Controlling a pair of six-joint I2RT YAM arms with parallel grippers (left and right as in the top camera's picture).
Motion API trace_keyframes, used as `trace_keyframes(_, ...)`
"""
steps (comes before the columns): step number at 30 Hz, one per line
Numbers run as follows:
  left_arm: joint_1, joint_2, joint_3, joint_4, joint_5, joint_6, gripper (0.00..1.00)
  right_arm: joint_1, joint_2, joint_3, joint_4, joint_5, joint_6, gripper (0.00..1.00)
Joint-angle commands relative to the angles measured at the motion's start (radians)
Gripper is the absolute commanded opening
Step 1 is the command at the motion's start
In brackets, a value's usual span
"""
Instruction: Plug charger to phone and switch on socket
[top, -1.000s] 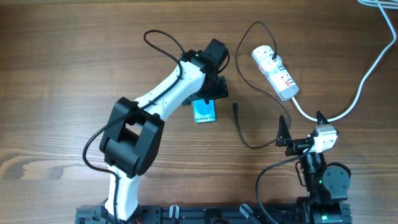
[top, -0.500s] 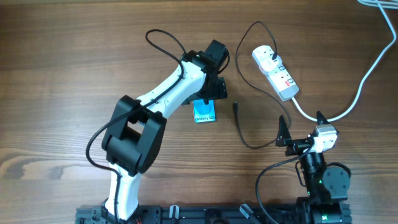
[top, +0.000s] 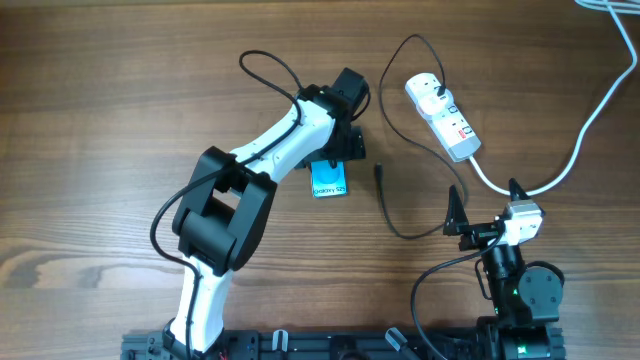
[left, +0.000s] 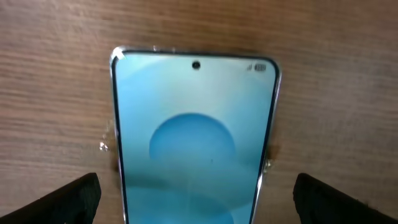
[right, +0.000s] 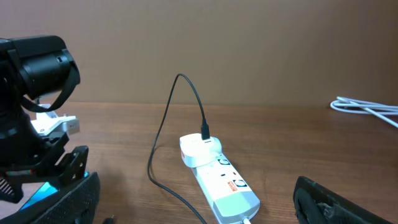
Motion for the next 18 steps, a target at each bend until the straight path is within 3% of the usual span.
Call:
trace_keyframes(1,0.009,0.013,0.003,0.011,-0.047,0.013,1.00,-0.004,-0.005,-0.001,0.002,0.011,0.007,1.00)
trace_keyframes(13,0.012,0.015,-0.033,0.018,-0.044,0.020,1.00,-0.004,-0.005,-0.001,0.002,0.011,0.007,1.00)
trace_keyframes(18,0.012,0.015,-0.067,0.071,0.040,0.066,1.00,-0.004,-0.005,-0.001,0.002,0.011,0.007,1.00)
